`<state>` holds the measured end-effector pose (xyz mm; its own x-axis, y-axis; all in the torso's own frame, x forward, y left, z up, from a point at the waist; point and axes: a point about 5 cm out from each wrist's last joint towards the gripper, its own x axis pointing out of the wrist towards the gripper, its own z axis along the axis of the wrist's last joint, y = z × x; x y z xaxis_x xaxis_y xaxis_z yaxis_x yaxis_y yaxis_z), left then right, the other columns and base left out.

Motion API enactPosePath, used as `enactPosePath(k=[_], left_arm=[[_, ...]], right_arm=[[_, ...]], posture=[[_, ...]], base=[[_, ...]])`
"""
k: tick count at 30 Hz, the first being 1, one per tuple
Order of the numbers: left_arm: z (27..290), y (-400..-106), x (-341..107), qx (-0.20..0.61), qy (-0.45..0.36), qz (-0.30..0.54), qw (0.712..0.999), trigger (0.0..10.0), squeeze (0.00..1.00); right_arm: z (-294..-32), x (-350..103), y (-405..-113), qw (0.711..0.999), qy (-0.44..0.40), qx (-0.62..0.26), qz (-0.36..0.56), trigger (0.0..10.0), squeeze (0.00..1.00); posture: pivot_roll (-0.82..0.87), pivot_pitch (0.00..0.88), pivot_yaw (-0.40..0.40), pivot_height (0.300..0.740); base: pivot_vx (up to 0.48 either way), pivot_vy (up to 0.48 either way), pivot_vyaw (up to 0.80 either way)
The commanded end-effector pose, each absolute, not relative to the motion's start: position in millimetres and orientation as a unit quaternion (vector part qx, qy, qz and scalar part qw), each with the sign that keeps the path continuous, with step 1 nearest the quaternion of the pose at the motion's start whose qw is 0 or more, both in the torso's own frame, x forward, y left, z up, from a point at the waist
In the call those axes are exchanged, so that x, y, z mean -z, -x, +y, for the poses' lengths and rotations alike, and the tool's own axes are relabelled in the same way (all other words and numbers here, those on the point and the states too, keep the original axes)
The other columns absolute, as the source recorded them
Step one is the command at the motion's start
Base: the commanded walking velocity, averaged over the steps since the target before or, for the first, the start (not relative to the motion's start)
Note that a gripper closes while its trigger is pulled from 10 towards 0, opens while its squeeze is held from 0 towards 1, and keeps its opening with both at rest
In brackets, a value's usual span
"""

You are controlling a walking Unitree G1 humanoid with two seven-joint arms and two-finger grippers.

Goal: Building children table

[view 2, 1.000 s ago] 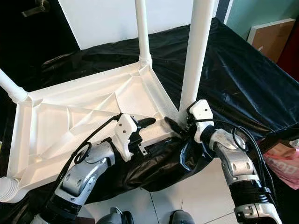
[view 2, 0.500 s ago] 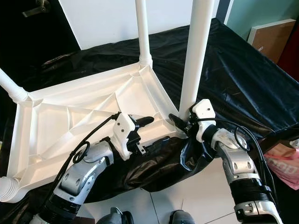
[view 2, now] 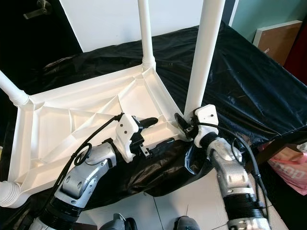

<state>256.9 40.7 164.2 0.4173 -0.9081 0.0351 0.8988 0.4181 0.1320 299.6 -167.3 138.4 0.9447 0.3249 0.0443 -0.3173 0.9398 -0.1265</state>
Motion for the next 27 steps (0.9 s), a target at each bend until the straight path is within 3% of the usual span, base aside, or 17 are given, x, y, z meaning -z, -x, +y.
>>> enactPosePath(k=[1,18,27], left_arm=[[42.0,-257.7,-163.8,0.532,-0.046,-0.046,0.844,10.0,0.0],[41.1,-256.8,-164.2,0.53,-0.044,-0.048,0.846,10.0,0.0],[41.1,-257.5,-165.0,0.528,-0.044,-0.05,0.847,10.0,0.0]], right_arm=[[-171.3,-110.9,-294.1,0.995,0.031,-0.09,0.043,10.0,0.0],[-148.2,-101.4,-283.1,0.992,-0.021,0.105,0.073,10.0,0.0],[-137.1,-107.4,-282.5,0.994,-0.034,0.088,0.053,10.0,0.0]], posture=[[-0.11,0.113,0.094,0.74],[-0.1,0.106,0.073,0.74],[-0.1,0.099,0.07,0.74]], base=[[0.0,0.0,0.0],[0.0,0.0,0.0],[0.0,0.0,0.0]])
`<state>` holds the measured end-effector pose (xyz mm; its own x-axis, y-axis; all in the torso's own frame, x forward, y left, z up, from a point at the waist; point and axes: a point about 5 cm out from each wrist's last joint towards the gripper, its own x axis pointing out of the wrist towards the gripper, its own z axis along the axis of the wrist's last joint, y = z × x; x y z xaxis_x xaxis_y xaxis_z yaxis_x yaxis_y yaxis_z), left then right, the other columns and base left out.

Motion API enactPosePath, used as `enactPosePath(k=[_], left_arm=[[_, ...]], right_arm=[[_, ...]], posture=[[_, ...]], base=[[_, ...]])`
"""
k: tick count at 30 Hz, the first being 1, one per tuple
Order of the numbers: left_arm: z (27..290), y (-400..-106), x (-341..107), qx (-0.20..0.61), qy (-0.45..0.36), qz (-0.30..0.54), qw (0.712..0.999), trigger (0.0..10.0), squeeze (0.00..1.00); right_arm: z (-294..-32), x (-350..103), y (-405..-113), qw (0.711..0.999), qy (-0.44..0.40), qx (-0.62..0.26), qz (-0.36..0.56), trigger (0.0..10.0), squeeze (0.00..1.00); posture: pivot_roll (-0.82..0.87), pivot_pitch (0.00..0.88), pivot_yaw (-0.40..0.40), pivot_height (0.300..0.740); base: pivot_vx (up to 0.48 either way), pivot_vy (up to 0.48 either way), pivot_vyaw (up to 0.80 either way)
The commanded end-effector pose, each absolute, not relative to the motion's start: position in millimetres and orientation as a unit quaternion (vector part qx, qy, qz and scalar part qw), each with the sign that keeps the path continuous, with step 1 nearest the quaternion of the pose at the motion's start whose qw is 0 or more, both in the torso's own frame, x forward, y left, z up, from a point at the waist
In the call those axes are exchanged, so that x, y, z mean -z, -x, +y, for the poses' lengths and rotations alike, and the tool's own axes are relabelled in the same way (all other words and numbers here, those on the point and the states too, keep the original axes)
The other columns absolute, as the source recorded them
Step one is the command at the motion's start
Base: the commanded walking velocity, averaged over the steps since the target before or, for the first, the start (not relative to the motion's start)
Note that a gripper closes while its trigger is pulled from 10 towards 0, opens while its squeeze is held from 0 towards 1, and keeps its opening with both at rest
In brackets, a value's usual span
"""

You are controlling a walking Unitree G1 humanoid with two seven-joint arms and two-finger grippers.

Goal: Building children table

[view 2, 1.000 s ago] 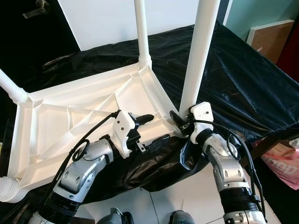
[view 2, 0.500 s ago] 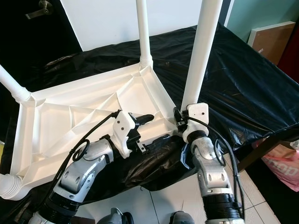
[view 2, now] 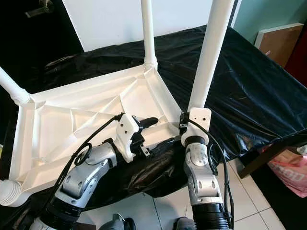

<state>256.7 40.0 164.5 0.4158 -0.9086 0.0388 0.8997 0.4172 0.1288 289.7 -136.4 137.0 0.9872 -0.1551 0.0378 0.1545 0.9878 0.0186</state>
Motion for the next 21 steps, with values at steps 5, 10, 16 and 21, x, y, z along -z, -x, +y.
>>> enactPosePath(k=[5,10,16,21], left_arm=[[40.8,-258.1,-165.6,0.528,-0.046,-0.051,0.847,10.0,0.0],[40.3,-257.9,-165.5,0.528,-0.046,-0.051,0.847,10.0,0.0],[39.5,-257.8,-165.8,0.529,-0.046,-0.052,0.846,10.0,0.0],[40.0,-257.9,-165.9,0.53,-0.045,-0.051,0.845,10.0,0.0]], right_arm=[[-137.8,-118.0,-283.9,0.997,-0.028,0.068,0.017,10.0,1.0],[-141.3,-128.0,-284.4,0.999,-0.038,0.033,-0.02,10.0,1.0],[-151.9,-133.3,-281.8,0.997,-0.029,-0.051,-0.042,10.0,1.0],[-162.1,-136.5,-282.0,0.988,-0.008,-0.145,-0.046,10.0,0.0]], posture=[[-0.1,0.096,0.069,0.74],[-0.1,0.096,0.068,0.74],[-0.11,0.097,0.071,0.74],[-0.11,0.101,0.073,0.74]], base=[[0.0,0.0,0.0],[0.0,0.0,0.0],[0.0,0.0,0.0],[0.0,0.0,0.0]])
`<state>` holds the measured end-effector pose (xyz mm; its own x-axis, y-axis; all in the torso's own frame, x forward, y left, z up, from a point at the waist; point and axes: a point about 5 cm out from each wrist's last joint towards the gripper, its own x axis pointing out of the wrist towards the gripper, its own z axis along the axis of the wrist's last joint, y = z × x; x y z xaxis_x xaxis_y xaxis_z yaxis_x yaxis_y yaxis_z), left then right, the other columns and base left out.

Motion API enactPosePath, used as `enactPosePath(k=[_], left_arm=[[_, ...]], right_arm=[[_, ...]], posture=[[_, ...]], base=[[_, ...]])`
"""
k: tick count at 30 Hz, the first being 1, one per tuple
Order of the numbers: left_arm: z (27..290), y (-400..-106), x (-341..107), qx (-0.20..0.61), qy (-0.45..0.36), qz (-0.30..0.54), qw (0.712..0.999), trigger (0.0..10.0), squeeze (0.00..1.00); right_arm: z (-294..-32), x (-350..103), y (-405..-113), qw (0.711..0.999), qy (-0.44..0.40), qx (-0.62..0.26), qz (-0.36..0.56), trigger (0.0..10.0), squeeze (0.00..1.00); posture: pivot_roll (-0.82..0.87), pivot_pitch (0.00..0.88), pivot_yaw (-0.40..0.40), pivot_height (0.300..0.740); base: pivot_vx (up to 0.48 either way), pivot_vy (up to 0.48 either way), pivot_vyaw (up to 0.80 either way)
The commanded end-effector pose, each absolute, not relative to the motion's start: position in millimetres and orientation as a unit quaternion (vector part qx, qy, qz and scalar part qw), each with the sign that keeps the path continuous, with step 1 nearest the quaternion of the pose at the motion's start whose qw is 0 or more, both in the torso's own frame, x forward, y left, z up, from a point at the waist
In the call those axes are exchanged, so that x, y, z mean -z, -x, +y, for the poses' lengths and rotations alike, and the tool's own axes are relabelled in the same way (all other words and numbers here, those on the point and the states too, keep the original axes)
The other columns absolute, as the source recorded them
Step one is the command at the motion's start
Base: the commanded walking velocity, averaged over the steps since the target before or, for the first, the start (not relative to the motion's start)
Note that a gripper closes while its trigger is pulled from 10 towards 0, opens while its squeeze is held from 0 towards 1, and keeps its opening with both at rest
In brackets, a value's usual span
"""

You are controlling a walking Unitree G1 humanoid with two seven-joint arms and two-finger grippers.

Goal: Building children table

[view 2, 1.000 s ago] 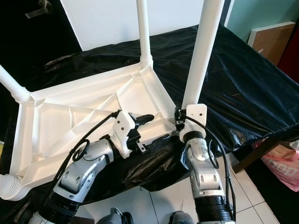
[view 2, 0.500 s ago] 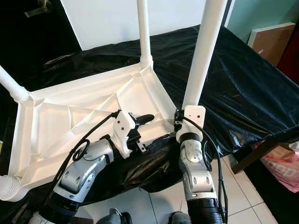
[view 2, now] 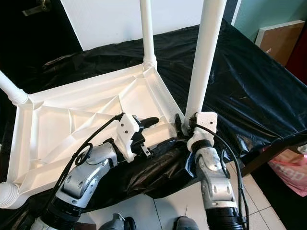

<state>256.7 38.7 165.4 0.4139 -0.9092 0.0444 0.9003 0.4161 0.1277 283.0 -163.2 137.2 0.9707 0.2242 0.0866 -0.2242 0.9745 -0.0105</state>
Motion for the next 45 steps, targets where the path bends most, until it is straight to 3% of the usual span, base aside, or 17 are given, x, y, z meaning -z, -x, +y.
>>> enactPosePath(k=[1,7,15,16,18,19,21,31,32,33,34,42,45], left_arm=[[40.2,-257.6,-165.7,0.53,-0.045,-0.05,0.845,10.0,0.0],[40.4,-255.6,-164.1,0.536,-0.045,-0.043,0.842,10.0,0.0],[40.8,-257.1,-164.3,0.535,-0.047,-0.042,0.842,10.0,0.0],[41.3,-257.4,-164.7,0.534,-0.048,-0.043,0.843,10.0,0.0],[41.3,-257.4,-164.7,0.534,-0.048,-0.043,0.843,10.0,0.0],[41.7,-257.6,-165.0,0.532,-0.048,-0.043,0.844,10.0,0.0],[42.8,-257.6,-165.1,0.53,-0.048,-0.044,0.846,10.0,0.0],[44.0,-257.5,-165.4,0.526,-0.048,-0.044,0.848,10.0,0.0],[43.8,-257.6,-165.7,0.526,-0.048,-0.045,0.848,10.0,0.0],[43.8,-257.6,-165.7,0.526,-0.048,-0.045,0.848,10.0,0.0],[43.7,-257.8,-165.8,0.527,-0.049,-0.045,0.847,10.0,0.0],[43.0,-257.8,-165.6,0.529,-0.049,-0.045,0.846,10.0,0.0],[41.3,-257.4,-165.3,0.532,-0.049,-0.044,0.844,10.0,0.0]], right_arm=[[-162.7,-138.0,-282.5,0.984,0.004,-0.172,-0.048,10.0,0.0],[-162.7,-145.9,-290.1,0.963,0.047,-0.261,-0.055,10.0,0.0],[-163.6,-148.4,-301.8,0.952,0.071,-0.295,-0.05,10.0,0.0],[-165.1,-147.2,-305.1,0.948,0.082,-0.303,-0.044,6.4,0.0],[-165.1,-147.2,-305.1,0.948,0.082,-0.303,-0.044,6.4,0.0],[-166.3,-146.2,-306.9,0.947,0.089,-0.307,-0.04,0.4,0.0],[-169.1,-143.2,-307.4,0.945,0.092,-0.313,-0.032,0.0,0.0],[-178.3,-134.0,-305.6,0.946,0.094,-0.311,-0.008,0.0,0.0],[-181.1,-131.9,-304.6,0.949,0.094,-0.302,-0.004,3.5,0.0],[-181.1,-131.9,-304.6,0.949,0.094,-0.302,-0.004,3.5,0.0],[-182.6,-131.3,-303.6,0.952,0.088,-0.294,-0.003,10.0,0.0],[-183.7,-130.7,-303.1,0.962,0.084,-0.258,-0.003,10.0,0.0],[-182.1,-126.6,-301.9,0.978,0.073,-0.196,-0.005,10.0,0.0]], posture=[[-0.11,0.104,0.076,0.74],[-0.11,0.108,0.079,0.74],[-0.09,0.104,0.073,0.74],[-0.09,0.103,0.07,0.74],[-0.09,0.103,0.07,0.74],[-0.09,0.103,0.069,0.74],[-0.08,0.102,0.064,0.74],[-0.09,0.098,0.069,0.74],[-0.09,0.098,0.069,0.74],[-0.09,0.098,0.069,0.74],[-0.09,0.098,0.074,0.74],[-0.1,0.098,0.077,0.74],[-0.11,0.102,0.081,0.74]], base=[[0.0,0.0,0.0],[0.0,0.0,0.0],[0.0,0.0,0.0],[0.0,0.0,0.0],[0.0,0.0,0.0],[0.0,0.0,0.0],[0.0,0.0,0.0],[0.0,0.0,0.0],[0.0,0.0,0.0],[0.0,0.0,0.0],[0.0,0.0,0.0],[0.0,0.0,0.0],[0.0,0.0,0.0]])
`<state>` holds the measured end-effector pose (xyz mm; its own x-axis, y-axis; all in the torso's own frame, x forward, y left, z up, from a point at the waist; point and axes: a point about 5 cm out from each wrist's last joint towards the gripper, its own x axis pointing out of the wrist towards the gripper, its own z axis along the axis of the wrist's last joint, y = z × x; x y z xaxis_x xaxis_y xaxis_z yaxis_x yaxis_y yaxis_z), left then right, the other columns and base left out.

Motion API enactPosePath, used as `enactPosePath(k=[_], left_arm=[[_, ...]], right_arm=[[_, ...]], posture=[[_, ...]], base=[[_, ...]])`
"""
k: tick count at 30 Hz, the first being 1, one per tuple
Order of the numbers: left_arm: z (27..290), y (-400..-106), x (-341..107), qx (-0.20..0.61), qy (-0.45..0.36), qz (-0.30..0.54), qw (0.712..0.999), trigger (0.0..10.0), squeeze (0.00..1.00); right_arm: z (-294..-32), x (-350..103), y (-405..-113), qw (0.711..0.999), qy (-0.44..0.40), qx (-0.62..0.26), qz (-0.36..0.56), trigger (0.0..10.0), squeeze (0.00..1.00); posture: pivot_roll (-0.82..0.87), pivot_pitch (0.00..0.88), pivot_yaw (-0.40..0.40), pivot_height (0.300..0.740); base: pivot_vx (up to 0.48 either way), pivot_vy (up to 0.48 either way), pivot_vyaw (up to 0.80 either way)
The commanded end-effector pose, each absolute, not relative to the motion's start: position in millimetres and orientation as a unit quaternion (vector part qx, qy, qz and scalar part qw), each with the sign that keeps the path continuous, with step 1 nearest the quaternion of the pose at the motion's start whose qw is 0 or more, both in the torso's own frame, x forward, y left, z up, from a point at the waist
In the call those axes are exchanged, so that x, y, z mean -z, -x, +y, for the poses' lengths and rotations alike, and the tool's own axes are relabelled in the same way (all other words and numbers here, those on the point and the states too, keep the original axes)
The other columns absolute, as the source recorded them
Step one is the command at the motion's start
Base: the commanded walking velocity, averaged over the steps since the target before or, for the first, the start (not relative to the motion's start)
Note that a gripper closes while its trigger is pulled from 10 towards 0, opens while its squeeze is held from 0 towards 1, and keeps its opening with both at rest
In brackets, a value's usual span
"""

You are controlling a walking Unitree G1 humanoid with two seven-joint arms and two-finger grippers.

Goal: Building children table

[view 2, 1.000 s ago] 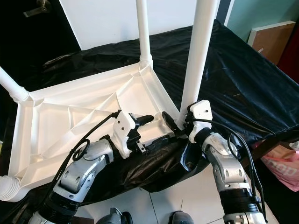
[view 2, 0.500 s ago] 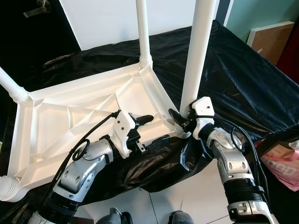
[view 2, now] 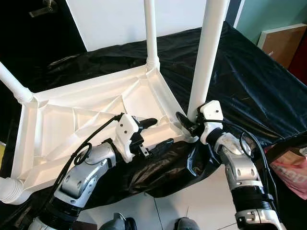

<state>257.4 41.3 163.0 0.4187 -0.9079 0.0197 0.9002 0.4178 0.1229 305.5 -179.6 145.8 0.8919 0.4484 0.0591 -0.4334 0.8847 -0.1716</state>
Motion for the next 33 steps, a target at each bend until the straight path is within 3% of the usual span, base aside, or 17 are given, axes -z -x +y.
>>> enactPosePath(k=[1,4,8,12,18,33], left_arm=[[40.7,-257.1,-165.1,0.534,-0.048,-0.044,0.843,10.0,0.0],[40.3,-257.0,-164.8,0.534,-0.048,-0.044,0.843,10.0,0.0],[39.6,-256.4,-163.8,0.536,-0.046,-0.042,0.842,10.0,0.0],[39.6,-256.6,-163.9,0.536,-0.046,-0.042,0.842,10.0,0.0],[38.3,-255.6,-163.5,0.535,-0.041,-0.042,0.843,10.0,0.0],[38.1,-257.4,-163.7,0.531,-0.042,-0.044,0.845,10.0,0.0]], right_arm=[[-181.8,-123.2,-301.0,0.984,0.068,-0.163,0.0,10.0,0.0],[-181.9,-120.7,-300.3,0.988,0.065,-0.14,0.003,10.0,0.0],[-183.8,-113.4,-296.0,0.998,0.042,-0.025,0.028,10.0,0.0],[-182.5,-112.4,-294.8,0.999,0.042,-0.012,0.032,10.0,0.0],[-154.4,-110.3,-281.6,0.996,0.007,0.078,0.032,10.0,0.0],[-135.5,-111.2,-277.2,0.995,-0.019,0.086,0.036,10.0,0.0]], posture=[[-0.11,0.103,0.082,0.74],[-0.11,0.104,0.082,0.74],[-0.11,0.105,0.081,0.74],[-0.11,0.105,0.081,0.74],[-0.12,0.112,0.073,0.74],[-0.11,0.09,0.059,0.74]], base=[[0.0,0.0,0.0],[0.0,0.0,0.0],[0.0,0.0,0.0],[0.0,0.0,0.0],[0.0,0.0,0.0],[0.0,0.0,0.0]])
